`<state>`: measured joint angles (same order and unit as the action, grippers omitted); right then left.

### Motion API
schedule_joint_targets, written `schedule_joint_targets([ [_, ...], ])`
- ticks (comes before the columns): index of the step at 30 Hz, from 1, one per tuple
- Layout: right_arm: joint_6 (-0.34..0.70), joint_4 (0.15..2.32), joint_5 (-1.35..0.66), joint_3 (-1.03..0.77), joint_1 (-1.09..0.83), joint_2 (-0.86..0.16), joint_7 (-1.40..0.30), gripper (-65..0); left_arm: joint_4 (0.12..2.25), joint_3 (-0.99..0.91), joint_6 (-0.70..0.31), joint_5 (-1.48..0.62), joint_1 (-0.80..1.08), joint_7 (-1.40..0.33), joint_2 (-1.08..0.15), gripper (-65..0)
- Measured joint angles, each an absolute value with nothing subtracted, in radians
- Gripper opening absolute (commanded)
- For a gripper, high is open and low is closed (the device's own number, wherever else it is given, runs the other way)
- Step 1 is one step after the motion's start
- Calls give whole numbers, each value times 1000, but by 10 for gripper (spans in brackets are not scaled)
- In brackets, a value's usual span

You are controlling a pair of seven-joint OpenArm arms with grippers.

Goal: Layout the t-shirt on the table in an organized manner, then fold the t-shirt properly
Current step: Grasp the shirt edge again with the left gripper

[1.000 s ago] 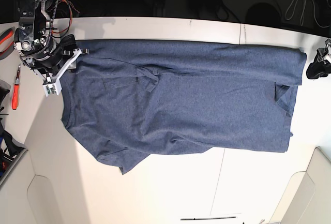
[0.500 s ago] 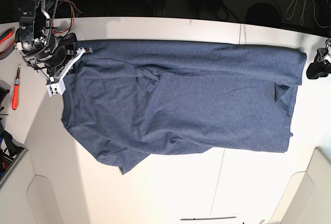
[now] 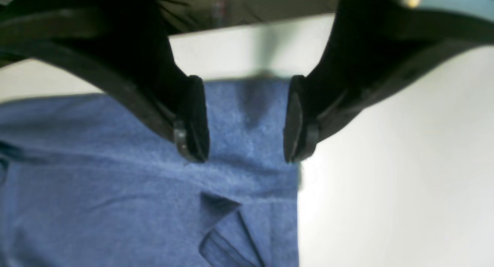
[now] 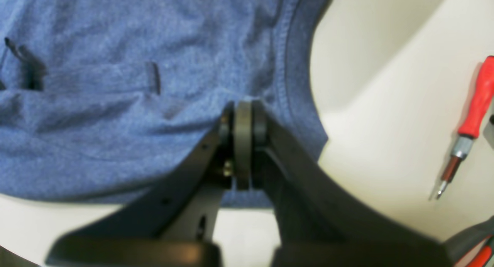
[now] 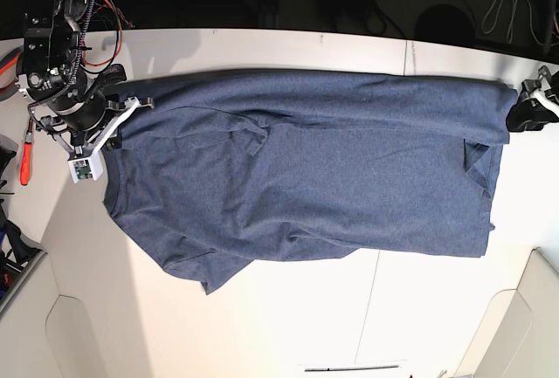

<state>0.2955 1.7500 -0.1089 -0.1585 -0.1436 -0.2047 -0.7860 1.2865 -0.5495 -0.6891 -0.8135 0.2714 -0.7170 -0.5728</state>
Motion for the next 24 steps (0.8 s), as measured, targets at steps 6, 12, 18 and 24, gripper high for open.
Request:
schedule_joint_targets([
  [6,295,1750,-109,-159,-143,-205,-786,-650,1272,-435,-691,-564,195,-602,-571,-303],
  [12,295,1750,-109,-159,-143,-205,-786,-650,1184,-371,-686,-500,107,-568,-571,-253],
  [18,296,1750,-109,-159,-143,-205,-786,-650,1022,-352,-685,-492,46,-543,-573,-255],
  [24,296,1750,-109,-159,-144,-205,-786,-650,1018,-352,-690,-546,44,-538,-579,-497],
])
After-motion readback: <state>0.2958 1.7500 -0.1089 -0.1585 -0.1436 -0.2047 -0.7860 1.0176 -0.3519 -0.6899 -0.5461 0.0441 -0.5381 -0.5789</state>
